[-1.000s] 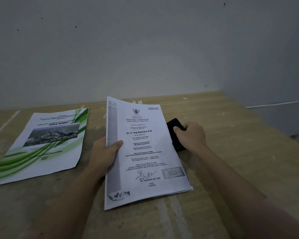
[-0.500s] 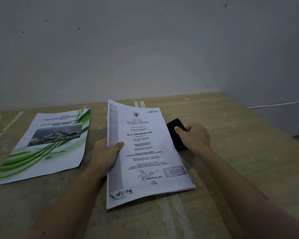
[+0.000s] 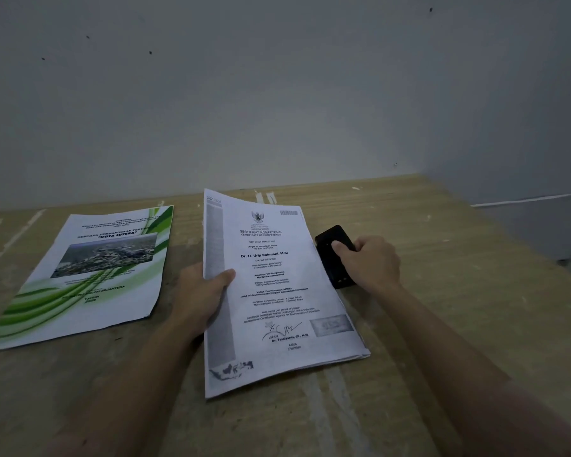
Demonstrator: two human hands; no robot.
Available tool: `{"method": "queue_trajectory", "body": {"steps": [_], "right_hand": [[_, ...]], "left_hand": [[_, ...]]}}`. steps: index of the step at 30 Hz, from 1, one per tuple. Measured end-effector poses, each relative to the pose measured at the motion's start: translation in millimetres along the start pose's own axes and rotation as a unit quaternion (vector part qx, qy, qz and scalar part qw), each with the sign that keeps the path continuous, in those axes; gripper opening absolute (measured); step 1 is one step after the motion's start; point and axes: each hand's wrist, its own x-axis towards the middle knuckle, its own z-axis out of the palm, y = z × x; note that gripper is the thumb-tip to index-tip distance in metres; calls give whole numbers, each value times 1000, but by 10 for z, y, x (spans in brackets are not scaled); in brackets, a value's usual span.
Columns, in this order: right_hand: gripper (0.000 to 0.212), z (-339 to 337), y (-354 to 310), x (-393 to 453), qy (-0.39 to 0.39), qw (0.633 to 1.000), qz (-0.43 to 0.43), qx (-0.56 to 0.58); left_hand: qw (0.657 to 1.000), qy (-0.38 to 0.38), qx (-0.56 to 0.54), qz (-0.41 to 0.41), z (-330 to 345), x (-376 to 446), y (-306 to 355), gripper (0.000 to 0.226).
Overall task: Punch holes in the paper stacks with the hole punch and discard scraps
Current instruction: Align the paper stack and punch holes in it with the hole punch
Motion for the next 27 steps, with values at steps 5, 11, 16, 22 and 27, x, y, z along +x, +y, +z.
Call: {"method": "queue_trajectory", "body": {"steps": [5, 11, 16, 22, 27], "right_hand": [[51, 4, -5, 0, 5, 1000, -2, -1], [49, -12, -22, 4, -4, 1000, 5, -12], [50, -53, -28, 37, -30, 999, 8, -17], [53, -96, -24, 81, -60, 998, 13, 2], [54, -119, -10, 118, -81, 996, 15, 22]], "left_hand": [[1000, -6, -12, 0, -3, -16, 11, 31], [999, -17, 24, 13, 94, -47, 51, 31], [999, -22, 37, 3, 111, -7, 105, 34], [999, -23, 26, 20, 197, -6, 126, 34], [999, -36, 10, 20, 232, -15, 117, 30]]}}
